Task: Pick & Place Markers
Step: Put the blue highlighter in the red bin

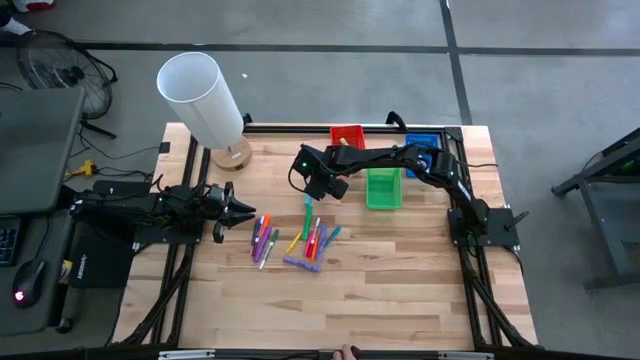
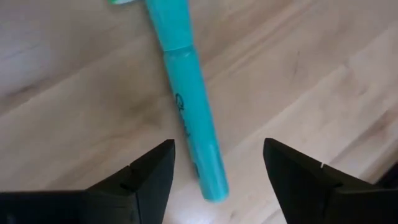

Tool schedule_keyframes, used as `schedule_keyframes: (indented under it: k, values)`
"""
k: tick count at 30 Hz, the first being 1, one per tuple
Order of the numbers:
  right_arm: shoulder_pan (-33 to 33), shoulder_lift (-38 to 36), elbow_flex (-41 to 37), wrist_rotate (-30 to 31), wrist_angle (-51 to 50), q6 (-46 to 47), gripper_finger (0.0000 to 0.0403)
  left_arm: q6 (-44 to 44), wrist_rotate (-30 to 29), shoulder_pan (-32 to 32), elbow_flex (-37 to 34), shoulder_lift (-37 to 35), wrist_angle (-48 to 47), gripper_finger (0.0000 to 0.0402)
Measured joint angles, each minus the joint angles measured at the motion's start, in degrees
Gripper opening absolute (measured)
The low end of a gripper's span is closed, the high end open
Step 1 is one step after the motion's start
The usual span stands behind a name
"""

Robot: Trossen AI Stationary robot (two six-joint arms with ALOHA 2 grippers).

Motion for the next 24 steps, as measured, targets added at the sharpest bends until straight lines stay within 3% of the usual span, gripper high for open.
schedule_keyframes:
  k: [8,16,24]
  values:
    - [-0.06,2.84,3.49,-4.14,-2.76,3.09,0.0228,0.01,-0.02,0.0,0.0,0.02,0.02,0.0083]
    - [-0.5,8.79,12.33,-9.76,-13.31,11.21,0.0224,-0.02,0.07,0.0,0.0,0.0,0.0,0.0083]
    - [-0.18,9.37,12.87,-11.49,-18.61,16.72,0.0218,-0.01,0.04,0.0,0.0,0.01,0.0,0.0083]
